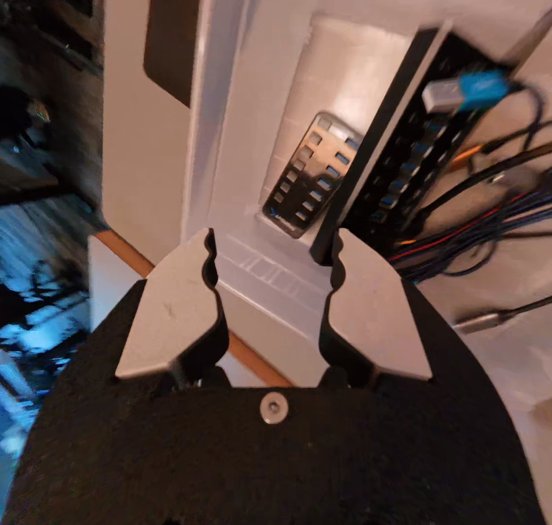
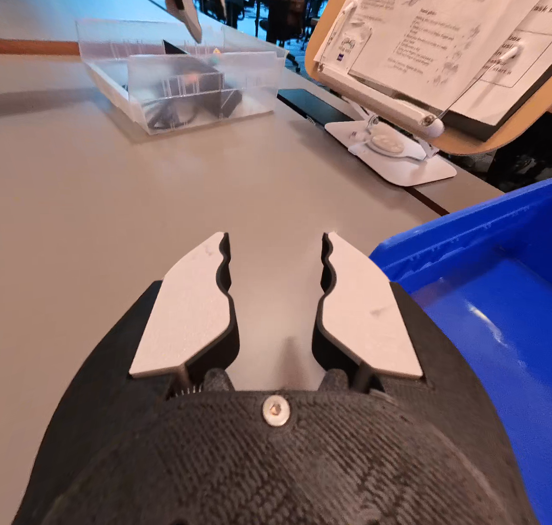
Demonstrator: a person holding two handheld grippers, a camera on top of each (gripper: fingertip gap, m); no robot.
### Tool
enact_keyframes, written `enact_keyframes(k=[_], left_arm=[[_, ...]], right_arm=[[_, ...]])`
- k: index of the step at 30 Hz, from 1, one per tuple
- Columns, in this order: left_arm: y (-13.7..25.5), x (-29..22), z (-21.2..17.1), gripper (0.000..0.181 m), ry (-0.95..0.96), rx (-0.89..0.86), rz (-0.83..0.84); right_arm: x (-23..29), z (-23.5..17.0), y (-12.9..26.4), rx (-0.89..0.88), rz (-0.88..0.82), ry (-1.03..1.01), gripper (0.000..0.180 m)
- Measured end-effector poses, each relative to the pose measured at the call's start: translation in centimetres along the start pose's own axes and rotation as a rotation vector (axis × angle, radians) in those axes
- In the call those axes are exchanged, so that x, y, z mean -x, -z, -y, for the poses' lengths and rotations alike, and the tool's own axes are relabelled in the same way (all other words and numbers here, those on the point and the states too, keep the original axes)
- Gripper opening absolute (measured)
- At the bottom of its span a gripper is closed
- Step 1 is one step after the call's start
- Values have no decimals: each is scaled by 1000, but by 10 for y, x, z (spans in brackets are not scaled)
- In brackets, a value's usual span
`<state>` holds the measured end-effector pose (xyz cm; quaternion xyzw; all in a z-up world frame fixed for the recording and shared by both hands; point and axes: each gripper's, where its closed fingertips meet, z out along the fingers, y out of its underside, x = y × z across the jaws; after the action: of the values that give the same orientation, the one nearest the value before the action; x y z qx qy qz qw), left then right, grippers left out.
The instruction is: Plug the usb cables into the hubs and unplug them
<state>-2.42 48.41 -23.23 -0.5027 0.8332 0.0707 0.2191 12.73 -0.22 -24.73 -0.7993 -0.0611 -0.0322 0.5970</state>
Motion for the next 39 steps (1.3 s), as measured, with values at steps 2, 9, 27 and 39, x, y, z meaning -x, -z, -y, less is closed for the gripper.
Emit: enact_keyframes(k=[2, 9, 27, 39], left_arm=[[-19, 4, -9, 74, -149, 109, -8], [-63, 13, -20, 71, -515, 285, 14], [-82, -1, -24, 67, -636, 348, -130], [-71, -32, 14, 18, -355, -15, -128]], right_arm=[[1, -4, -1, 13, 8, 6, 58], [3, -23, -6, 101, 32, 25, 64], [9, -28, -6, 120, 84, 13, 66], [11, -31, -8, 146, 85, 34, 68]])
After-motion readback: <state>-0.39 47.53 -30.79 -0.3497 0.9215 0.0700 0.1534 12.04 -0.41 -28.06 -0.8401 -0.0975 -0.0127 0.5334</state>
